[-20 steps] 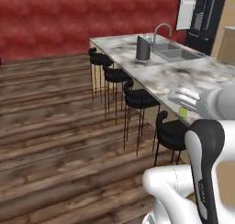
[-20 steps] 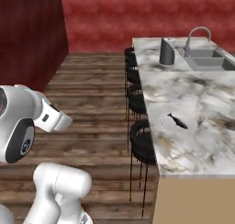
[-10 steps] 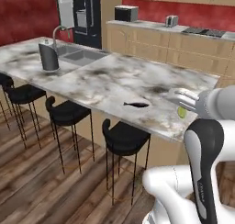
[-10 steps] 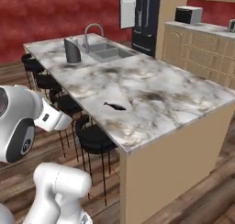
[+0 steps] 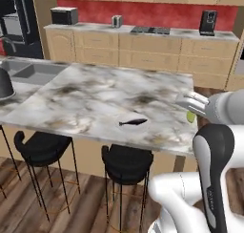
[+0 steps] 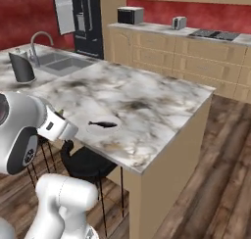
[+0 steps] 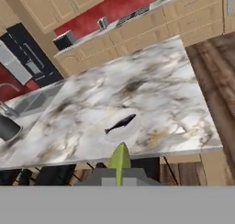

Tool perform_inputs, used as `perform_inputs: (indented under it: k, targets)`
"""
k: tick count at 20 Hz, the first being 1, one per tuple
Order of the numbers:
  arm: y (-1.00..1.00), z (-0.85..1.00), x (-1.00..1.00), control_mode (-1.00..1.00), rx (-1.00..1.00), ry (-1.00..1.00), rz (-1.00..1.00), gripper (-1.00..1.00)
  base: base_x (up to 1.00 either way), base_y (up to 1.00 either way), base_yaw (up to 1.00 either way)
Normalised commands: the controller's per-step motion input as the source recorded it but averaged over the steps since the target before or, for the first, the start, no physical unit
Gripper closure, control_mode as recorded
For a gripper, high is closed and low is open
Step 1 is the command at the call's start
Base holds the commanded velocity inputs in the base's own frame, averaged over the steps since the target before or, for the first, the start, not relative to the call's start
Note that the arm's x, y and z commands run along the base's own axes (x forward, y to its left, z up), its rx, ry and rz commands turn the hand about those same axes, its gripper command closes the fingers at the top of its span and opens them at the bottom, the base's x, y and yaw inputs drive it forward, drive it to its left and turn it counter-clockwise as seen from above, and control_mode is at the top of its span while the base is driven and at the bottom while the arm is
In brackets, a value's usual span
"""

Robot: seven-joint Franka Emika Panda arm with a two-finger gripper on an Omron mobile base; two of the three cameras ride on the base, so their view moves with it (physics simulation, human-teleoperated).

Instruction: Take the lemon wedge from the fridge and place it on the plate with fish on the dining counter.

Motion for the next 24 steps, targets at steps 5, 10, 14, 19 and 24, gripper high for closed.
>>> perform_inputs:
  k: [5, 10, 14, 19, 24]
  targets:
    - [0.00, 0.00, 0.00, 1.00, 0.00, 0.00, 0.00, 1.00, 0.98, 0.60, -0.25]
    - [0.00, 0.00, 0.00, 1.00, 0.00, 0.00, 0.00, 1.00, 1.00, 0.35, -0.22]
    - [0.00, -0.10, 0.25, -1.00, 0.00, 0.14, -0.04, 1.00, 0.75, 0.07, -0.15]
    - [0.01, -0.24, 1.00, -1.00, 0.00, 0.62, -0.17, 1.00, 0.00, 0.00, 0.00]
    - [-0.02, -0.07, 0.55, -1.00, 0.03, 0.39, -0.09, 1.00, 0.00, 0.00, 0.00]
